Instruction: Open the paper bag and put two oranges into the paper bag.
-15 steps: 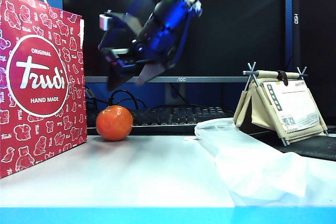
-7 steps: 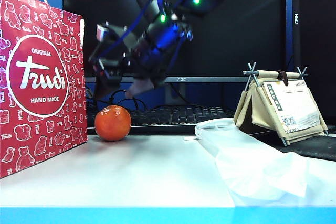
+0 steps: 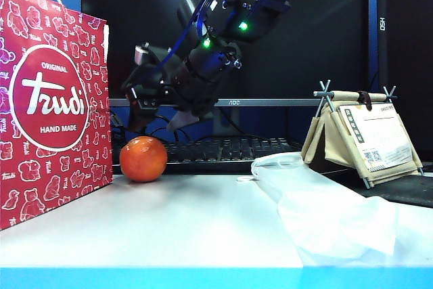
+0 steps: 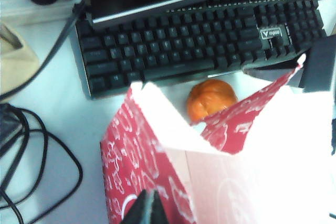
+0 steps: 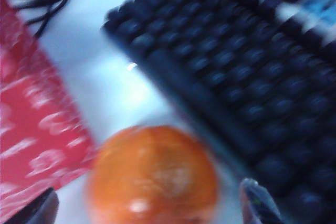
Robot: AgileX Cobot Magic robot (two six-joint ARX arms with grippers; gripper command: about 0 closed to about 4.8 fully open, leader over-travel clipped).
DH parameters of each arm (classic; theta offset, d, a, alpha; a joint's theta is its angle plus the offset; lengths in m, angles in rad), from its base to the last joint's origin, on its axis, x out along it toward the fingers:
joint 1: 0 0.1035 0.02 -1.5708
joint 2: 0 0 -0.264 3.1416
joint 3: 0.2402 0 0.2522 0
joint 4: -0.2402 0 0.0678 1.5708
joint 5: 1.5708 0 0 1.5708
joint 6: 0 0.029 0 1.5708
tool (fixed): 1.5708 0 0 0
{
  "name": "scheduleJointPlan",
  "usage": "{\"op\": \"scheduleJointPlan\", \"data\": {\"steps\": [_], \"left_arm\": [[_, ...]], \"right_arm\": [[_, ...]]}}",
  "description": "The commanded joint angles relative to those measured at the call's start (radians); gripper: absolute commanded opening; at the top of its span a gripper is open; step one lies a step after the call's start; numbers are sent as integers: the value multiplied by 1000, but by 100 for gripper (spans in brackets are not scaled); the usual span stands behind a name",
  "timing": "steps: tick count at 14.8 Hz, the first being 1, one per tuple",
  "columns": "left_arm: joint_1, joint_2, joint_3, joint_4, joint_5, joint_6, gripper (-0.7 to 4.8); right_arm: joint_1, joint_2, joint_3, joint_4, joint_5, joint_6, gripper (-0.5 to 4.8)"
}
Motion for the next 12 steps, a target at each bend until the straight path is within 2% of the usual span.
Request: {"op": "scheduleJointPlan", "data": {"steps": [1,12], "left_arm": [[0,-2,2,5,-16,4,-5],[1,-2,2,7,-16,8,-5]], "right_arm": [[11,3,7,0,-70,26,479],[9,84,8,144,-73,50,479]]}}
